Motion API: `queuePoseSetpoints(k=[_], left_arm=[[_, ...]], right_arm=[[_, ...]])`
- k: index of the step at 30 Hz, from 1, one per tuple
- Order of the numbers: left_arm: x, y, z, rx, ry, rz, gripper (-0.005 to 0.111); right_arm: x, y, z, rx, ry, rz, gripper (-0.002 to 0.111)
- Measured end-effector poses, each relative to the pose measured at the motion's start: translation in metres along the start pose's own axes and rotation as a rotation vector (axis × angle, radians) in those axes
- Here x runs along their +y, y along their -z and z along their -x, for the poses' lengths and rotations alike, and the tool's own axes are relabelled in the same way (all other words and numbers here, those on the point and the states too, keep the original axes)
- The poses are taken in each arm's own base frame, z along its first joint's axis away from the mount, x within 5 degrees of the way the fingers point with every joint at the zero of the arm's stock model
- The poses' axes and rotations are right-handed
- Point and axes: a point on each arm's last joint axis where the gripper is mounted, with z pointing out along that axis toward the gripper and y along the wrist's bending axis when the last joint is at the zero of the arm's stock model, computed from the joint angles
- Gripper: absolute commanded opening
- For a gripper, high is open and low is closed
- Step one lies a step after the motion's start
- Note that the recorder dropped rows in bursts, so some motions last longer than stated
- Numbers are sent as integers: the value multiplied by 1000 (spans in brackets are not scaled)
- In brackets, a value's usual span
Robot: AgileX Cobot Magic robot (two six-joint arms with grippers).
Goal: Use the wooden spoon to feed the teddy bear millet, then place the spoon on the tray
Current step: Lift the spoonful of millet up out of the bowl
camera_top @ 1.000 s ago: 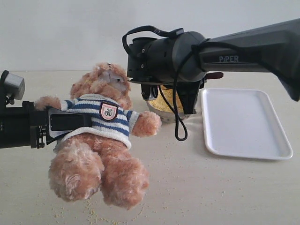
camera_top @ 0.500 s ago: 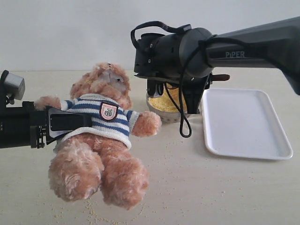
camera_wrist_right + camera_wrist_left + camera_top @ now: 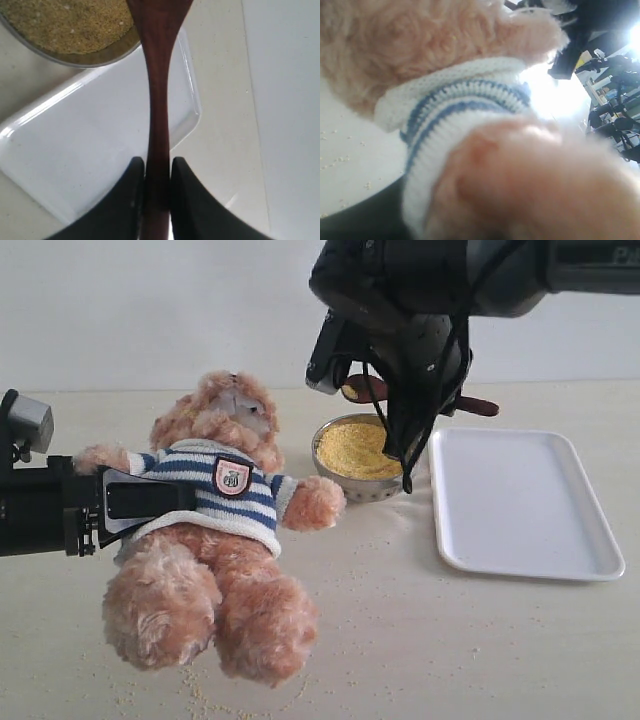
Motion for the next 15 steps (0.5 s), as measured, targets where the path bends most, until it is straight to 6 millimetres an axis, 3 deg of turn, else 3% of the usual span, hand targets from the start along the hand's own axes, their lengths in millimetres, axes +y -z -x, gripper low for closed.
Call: queuePoseSetpoints(k=[15], left_arm=[[0,0,0,0,0,0,5]], right_arm=[[-11,55,-23,-161,-116,193,0]])
